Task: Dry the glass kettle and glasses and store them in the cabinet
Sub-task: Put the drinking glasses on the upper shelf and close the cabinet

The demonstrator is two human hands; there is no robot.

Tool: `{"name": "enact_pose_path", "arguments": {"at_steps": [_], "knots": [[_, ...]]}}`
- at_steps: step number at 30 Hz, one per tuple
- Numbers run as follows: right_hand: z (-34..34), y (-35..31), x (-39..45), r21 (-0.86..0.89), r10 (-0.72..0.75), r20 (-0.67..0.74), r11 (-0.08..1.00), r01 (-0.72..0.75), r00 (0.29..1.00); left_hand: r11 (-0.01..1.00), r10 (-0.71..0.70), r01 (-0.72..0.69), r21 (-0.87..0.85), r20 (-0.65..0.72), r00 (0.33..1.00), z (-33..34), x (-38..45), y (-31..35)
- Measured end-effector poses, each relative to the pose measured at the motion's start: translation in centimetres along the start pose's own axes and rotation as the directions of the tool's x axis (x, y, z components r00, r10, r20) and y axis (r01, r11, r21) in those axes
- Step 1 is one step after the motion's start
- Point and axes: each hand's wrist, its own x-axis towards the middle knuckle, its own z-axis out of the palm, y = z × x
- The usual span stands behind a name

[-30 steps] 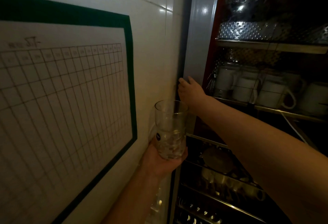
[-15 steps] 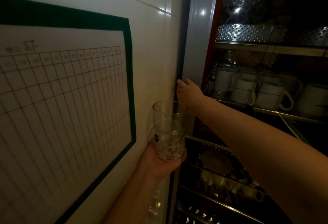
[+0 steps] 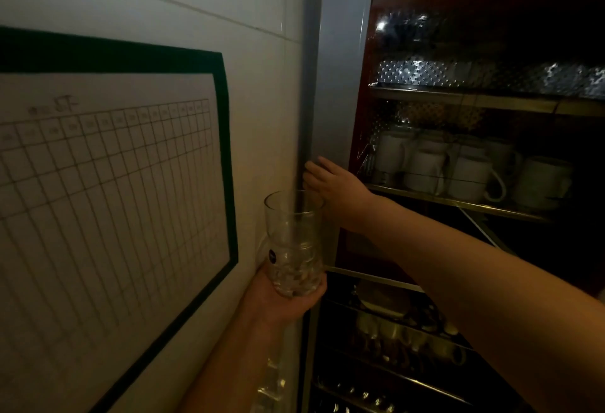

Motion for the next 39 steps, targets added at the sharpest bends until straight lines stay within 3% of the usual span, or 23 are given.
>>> {"name": "enact_pose_path", "arguments": {"at_steps": [12, 18, 22, 28, 31, 39], "knots": [[-0.1, -0.1, -2.1, -0.046, -0.023, -0.068, 0.999, 0.020, 0.997, 1.000, -0.017, 0.017, -0.003, 0.018, 1.000, -0.9, -1.3, 0.1], [-2.1, 2.0, -2.3, -0.123, 0.115, -0.188, 0.983, -0.140, 0.975, 0.997, -0.073, 0.073, -0.007, 0.027, 0.997, -0.6, -2.0, 0.3], [-3.3, 2.3, -2.0, -0.136, 0.104, -0.186, 0.982, -0.131, 0.977, 0.996, -0.082, 0.082, -0.027, 0.024, 0.996, -0.5, -2.5, 0.2], [-4.5, 2.0, -3.0, -0.101, 0.098, -0.217, 0.987, -0.122, 0.971, 1.000, 0.017, -0.016, -0.016, 0.022, 1.000, -0.1, -3.5, -0.3], [-5.1, 1.9, -4.4, -0.141, 0.097, -0.307, 0.979, -0.147, 0.947, 1.000, 0.017, -0.017, -0.009, 0.018, 1.000, 0.1, -4.4, -0.4], [-7.5, 2.1, -5.7, -0.097, 0.128, -0.377, 0.979, -0.177, 0.917, 0.999, 0.037, -0.037, -0.006, 0.013, 0.999, 0.3, -6.3, -0.6]]}}
